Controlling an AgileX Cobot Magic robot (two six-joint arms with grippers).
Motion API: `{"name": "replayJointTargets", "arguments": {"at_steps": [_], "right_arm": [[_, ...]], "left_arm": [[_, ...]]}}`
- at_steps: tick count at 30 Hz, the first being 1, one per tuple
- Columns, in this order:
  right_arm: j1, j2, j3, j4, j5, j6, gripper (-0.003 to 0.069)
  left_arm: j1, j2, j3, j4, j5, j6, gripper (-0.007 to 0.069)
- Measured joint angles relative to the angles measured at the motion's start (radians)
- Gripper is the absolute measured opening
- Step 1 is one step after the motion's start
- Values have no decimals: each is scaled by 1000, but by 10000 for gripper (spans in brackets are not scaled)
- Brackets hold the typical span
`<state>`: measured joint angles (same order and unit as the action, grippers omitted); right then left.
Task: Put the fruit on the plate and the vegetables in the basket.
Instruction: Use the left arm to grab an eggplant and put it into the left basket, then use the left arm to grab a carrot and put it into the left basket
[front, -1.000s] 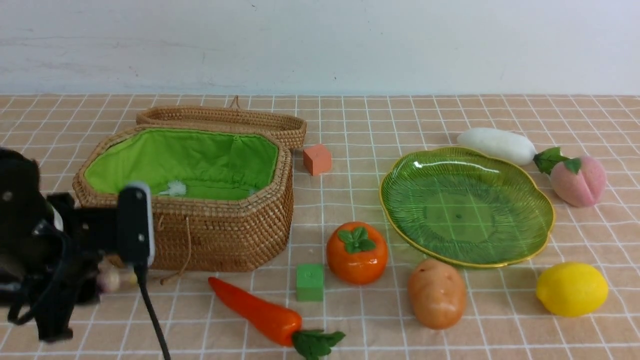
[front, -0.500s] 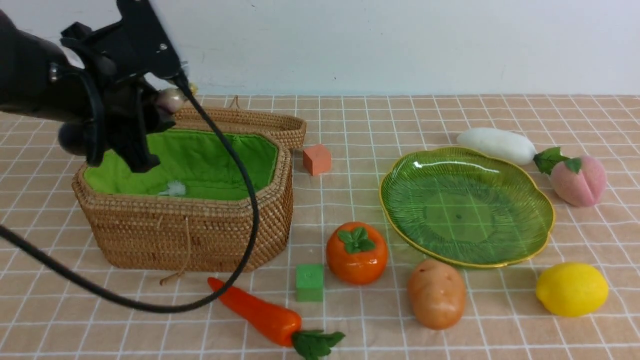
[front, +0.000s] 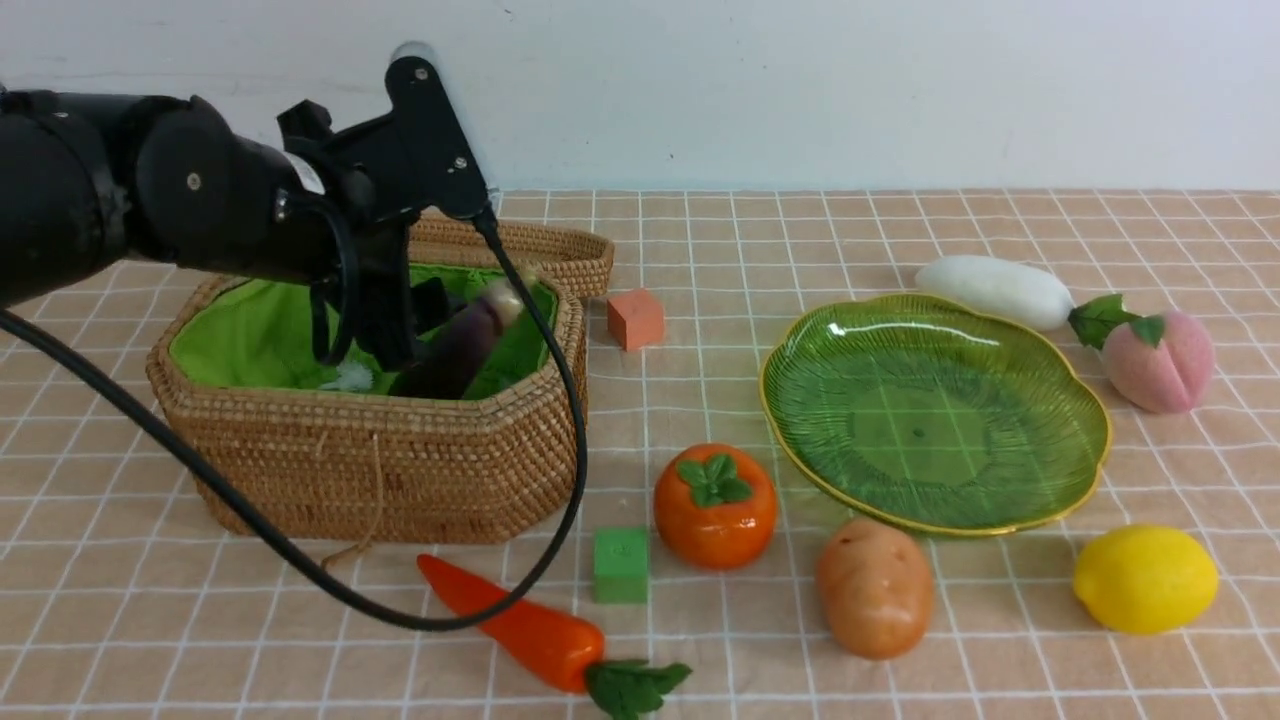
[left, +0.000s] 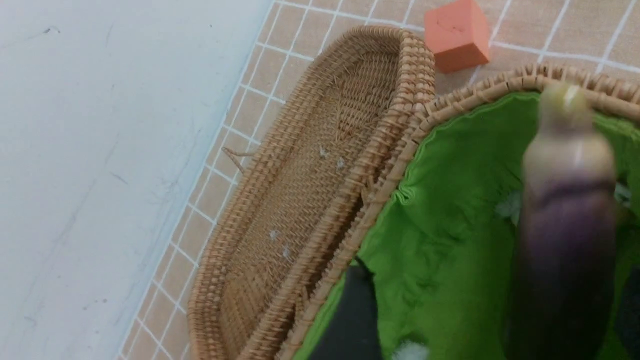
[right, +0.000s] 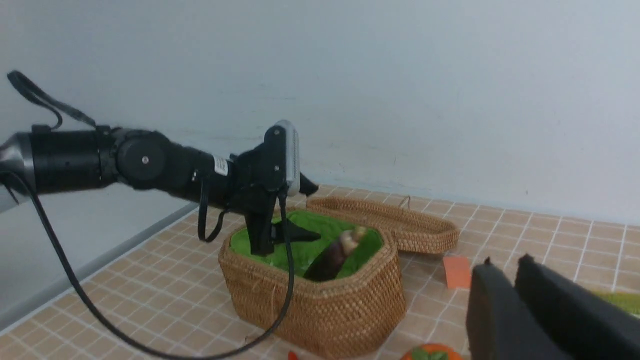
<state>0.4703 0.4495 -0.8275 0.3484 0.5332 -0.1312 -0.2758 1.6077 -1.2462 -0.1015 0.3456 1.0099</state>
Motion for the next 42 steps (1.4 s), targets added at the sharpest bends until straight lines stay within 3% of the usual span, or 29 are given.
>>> {"name": "replayJointTargets", "arguments": {"at_steps": [4,6,8,11,17,20,28,34,42], "right_arm": [[0,0,-64,-23,146,1,76],[0,0,-106,-34,226,2,76],[0,-3,-140,-41,290,2,80],[0,-10,-153,-47,360,2,85],[0,-13,-153,-58,442,1,90],[0,-13,-153,-64,487,0,90],[0,-13,-153,-63,570,-1,95],[0,-13,-153,-63,586,-1,99],[0,-13,-145,-63,586,-25,101]], "left_arm": [[0,-46,0,-15,130,-61,662],[0,-84,0,-65,229,-123,646],[-19,-134,3,-127,316,-152,582],[-119,-181,31,-149,428,-55,456],[-302,-133,86,-146,532,95,367],[-366,-32,91,-79,524,109,407],[-378,133,91,119,410,109,530],[-378,183,91,202,340,110,540],[-378,250,91,223,312,116,525]]}}
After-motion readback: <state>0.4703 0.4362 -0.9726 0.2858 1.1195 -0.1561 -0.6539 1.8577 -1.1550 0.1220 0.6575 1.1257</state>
